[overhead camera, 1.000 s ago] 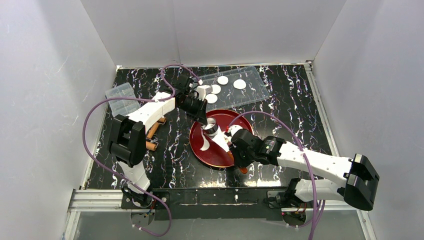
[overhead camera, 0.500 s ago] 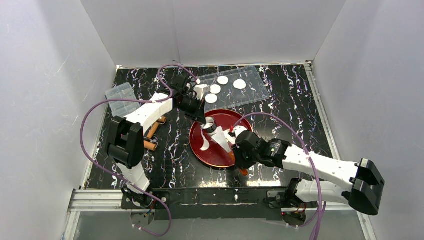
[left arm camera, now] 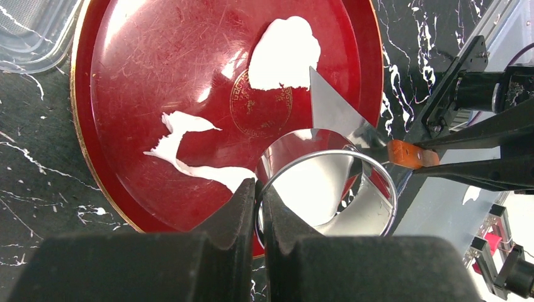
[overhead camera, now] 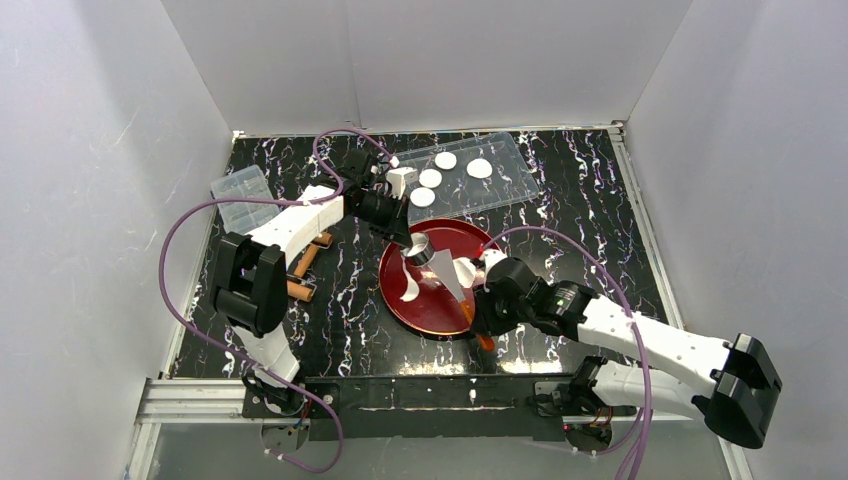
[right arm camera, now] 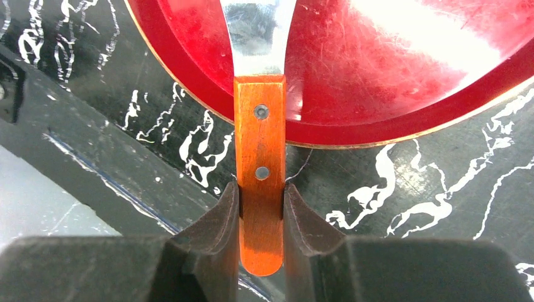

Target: Roll out the dumpling wrappers from the dough

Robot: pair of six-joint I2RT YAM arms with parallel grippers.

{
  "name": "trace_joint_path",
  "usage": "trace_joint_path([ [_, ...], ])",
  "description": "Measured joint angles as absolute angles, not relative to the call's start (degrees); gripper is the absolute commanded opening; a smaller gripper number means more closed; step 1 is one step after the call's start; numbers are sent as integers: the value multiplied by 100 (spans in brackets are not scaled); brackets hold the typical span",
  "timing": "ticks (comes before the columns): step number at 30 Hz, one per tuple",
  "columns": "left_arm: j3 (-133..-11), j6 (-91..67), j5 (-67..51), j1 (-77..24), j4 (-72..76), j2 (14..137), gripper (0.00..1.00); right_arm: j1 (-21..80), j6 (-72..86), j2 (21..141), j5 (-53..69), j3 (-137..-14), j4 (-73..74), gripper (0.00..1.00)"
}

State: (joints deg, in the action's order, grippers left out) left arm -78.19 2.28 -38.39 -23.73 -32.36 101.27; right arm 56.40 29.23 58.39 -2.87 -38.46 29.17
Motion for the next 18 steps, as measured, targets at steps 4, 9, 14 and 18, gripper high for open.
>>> trace_joint_path([
  [4,-7819,224,-3870,-2373,-3238,10125,0,5478,3002,5690,-62,-3756,2801,1],
  [9,-7828,204,-3872,-2370,-3238,10123,0,5402,3006,5684,-49,-3756,2899,1],
  [14,-7885,141,-3944,-2368,-3236,10121,0,5400,3006,5804,-71,-3756,3009,1],
  [18,-7909,106,-3970,-2368,-3238,10121,0,5400,3002,6093,-104,-3756,3057,1],
])
